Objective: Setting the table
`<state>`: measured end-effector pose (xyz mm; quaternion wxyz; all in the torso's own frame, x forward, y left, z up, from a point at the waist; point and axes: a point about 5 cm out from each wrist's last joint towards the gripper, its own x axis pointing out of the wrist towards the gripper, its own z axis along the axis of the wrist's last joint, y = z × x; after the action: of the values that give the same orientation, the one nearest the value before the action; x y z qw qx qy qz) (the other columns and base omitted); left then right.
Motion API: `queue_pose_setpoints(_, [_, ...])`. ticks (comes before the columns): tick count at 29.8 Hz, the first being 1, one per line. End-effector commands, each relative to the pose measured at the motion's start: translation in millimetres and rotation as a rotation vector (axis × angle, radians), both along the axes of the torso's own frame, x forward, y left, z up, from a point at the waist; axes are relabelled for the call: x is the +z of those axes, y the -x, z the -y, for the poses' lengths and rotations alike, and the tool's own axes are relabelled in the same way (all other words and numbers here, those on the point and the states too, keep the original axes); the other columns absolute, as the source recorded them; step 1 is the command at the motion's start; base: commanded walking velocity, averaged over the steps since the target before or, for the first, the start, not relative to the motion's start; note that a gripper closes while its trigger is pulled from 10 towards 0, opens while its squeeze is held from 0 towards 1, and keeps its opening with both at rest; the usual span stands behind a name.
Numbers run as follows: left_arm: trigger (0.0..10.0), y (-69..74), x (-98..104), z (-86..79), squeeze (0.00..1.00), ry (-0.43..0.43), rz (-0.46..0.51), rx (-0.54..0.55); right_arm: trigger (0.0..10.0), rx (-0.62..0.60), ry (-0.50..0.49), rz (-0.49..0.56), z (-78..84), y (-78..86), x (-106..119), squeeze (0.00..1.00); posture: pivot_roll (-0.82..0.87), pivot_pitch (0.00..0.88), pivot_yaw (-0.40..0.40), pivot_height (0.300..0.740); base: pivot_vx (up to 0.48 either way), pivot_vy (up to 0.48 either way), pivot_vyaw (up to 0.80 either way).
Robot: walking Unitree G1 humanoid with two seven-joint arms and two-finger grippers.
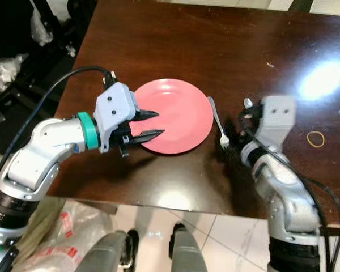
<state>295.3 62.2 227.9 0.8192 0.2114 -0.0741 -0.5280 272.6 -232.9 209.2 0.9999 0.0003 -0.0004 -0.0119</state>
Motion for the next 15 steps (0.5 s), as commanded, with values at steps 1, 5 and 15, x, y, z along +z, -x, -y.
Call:
queue_pose_setpoints(1, [10.0, 2.7, -7.1, 2.2, 0.00, -0.014, -0.017, -0.015, 10.0, -0.015, -0.006, 0.001, 3.4, 7.9, 3.4, 0.00, 0.03, 0.168, 0.105, 0.740, 0.000, 0.000, 0.00])
queue_pose_setpoints(5, [10.0, 1.9, -7.7, 4.2, 0.00, -0.012, -0.018, -0.020, 10.0, -0.114, 0.017, -0.022, 25.2, 16.1, -4.9, 0.00, 0.02, 0.167, 0.109, 0.740, 0.000, 0.000, 0.00])
queue_pose_setpoints(15, [10.0, -1.5, -8.2, 1.6, 0.00, -0.026, -0.020, -0.013, 10.0, -0.220, 0.054, -0.134, 66.7, 11.6, -39.4, 0.00, 0.04, 0.178, 0.131, 0.740, 0.000, 0.000, 0.00])
